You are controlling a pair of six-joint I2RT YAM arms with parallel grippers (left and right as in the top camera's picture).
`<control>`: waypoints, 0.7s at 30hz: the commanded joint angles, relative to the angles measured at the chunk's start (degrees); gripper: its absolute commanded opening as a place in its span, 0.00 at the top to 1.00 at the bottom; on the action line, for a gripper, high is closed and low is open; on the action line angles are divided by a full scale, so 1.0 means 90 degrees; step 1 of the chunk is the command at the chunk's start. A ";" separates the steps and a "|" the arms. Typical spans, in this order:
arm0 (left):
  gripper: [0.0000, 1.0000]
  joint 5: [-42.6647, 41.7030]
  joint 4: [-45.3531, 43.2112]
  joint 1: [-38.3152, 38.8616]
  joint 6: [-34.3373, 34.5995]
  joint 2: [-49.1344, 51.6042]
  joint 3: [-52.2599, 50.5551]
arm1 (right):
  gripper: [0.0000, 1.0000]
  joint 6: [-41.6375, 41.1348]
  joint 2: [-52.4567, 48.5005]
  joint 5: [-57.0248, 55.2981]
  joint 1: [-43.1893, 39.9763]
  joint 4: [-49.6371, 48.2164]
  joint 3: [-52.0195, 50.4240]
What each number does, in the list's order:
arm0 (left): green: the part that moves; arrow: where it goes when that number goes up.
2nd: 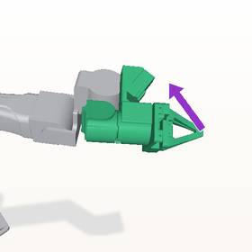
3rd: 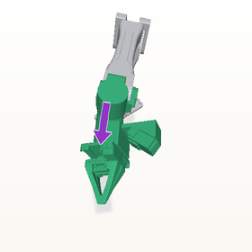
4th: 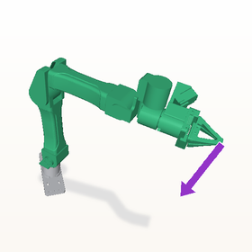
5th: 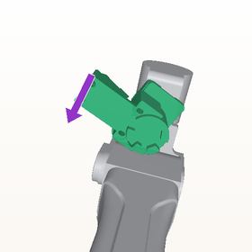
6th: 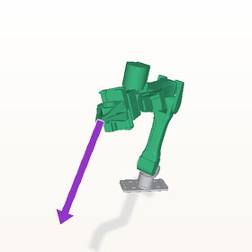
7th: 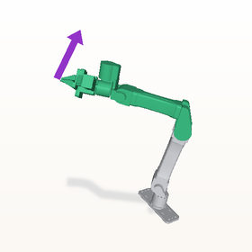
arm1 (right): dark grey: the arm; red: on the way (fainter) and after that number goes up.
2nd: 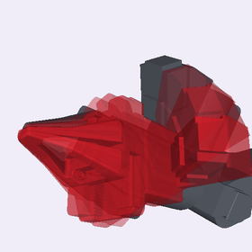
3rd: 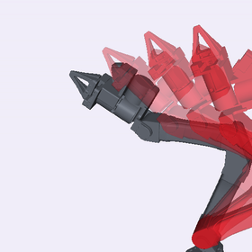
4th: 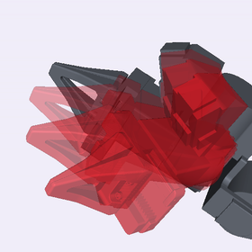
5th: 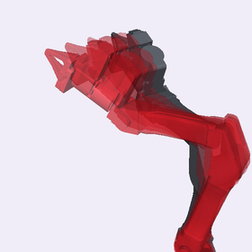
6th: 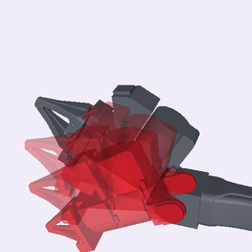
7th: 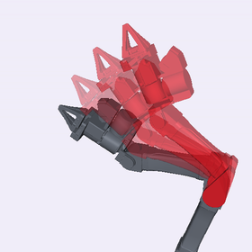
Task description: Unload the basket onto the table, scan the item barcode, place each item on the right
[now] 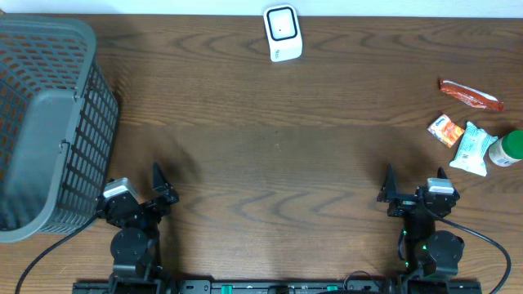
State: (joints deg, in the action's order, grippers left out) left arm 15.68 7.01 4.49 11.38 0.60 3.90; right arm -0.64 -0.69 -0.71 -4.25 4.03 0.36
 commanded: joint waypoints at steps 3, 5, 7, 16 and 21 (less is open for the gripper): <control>0.02 -0.0197 -0.0058 -0.0034 0.0092 -0.0058 -0.0214 | 0.01 -0.0017 0.0041 -0.0032 0.0024 0.0027 -0.0005; 0.02 -0.0250 -0.0100 -0.0034 0.0087 -0.0058 -0.0250 | 0.01 -0.0017 0.0041 -0.0032 0.0024 0.0027 -0.0005; 0.02 -0.0272 -0.0102 -0.0034 0.0085 -0.0058 -0.0255 | 0.01 -0.0017 0.0041 -0.0032 0.0024 0.0027 -0.0005; 0.02 -0.0296 -0.0597 -0.0041 -0.0024 -0.0058 -0.0410 | 0.01 -0.0017 0.0041 -0.0032 0.0024 0.0027 -0.0005; 0.02 -0.0389 -0.0425 -0.0041 -0.0522 -0.0058 -0.0410 | 0.01 -0.0017 0.0041 -0.0032 0.0024 0.0027 -0.0005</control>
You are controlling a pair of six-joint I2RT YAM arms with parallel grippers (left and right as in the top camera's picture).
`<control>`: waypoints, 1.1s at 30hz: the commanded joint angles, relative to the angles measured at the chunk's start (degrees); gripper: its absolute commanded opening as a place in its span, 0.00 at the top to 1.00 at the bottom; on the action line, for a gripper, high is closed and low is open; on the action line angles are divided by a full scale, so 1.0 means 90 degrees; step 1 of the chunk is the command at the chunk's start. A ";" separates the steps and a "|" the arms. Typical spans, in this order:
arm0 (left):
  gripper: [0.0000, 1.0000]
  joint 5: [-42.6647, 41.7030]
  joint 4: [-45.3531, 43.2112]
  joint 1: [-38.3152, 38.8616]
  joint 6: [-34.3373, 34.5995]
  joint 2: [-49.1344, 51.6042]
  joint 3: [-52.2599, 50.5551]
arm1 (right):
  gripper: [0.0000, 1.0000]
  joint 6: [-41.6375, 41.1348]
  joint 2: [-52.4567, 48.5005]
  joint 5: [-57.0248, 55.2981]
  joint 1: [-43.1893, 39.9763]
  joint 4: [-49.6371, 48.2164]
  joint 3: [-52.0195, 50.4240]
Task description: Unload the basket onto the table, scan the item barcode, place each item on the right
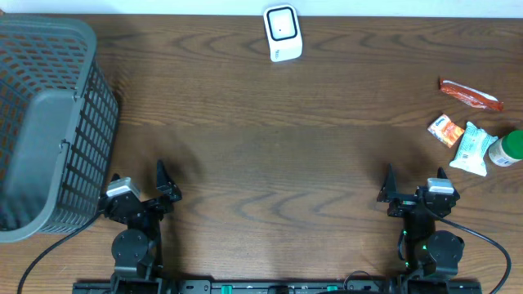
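A white barcode scanner [283, 33] stands at the far edge of the table, middle. Several items lie at the right edge: a red packet [470, 95], a small orange-and-white packet [445, 130], a white-and-teal pouch [471, 149] and a white bottle with a green cap [507, 149]. My left gripper [163, 183] sits at the near left with its fingers apart and nothing between them. Near the front right my right gripper [415, 184] is open too, well short of the items.
A large grey mesh basket [45, 122] fills the left side of the dark wooden table [270, 155], close beside my left arm. Both arm bases stand at the near edge.
My left gripper has shifted slightly to the right and forward, away from the basket. The right arm and the items have not moved.
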State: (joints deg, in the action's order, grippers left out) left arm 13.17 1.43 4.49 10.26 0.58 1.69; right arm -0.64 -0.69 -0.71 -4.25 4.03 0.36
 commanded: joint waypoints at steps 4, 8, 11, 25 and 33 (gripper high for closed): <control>0.02 -0.0109 0.0194 -0.0041 -0.0471 -0.0056 -0.0165 | 0.01 -0.0017 0.0041 -0.0032 0.0024 0.0027 -0.0005; 0.02 -0.0185 0.0197 -0.0182 -0.0471 -0.0056 -0.0165 | 0.01 -0.0017 0.0041 -0.0032 0.0024 0.0027 -0.0005; 0.02 -0.0301 0.0216 -0.0308 -0.0469 -0.0056 -0.0163 | 0.01 -0.0017 0.0041 -0.0032 0.0024 0.0027 -0.0005; 0.02 -0.0296 0.0206 -0.0219 -0.0466 -0.0056 -0.0163 | 0.01 -0.0017 0.0041 -0.0032 0.0024 0.0027 -0.0005; 0.02 -0.0296 0.0206 -0.0216 -0.0466 -0.0039 -0.0163 | 0.01 -0.0017 0.0041 -0.0032 0.0024 0.0027 -0.0005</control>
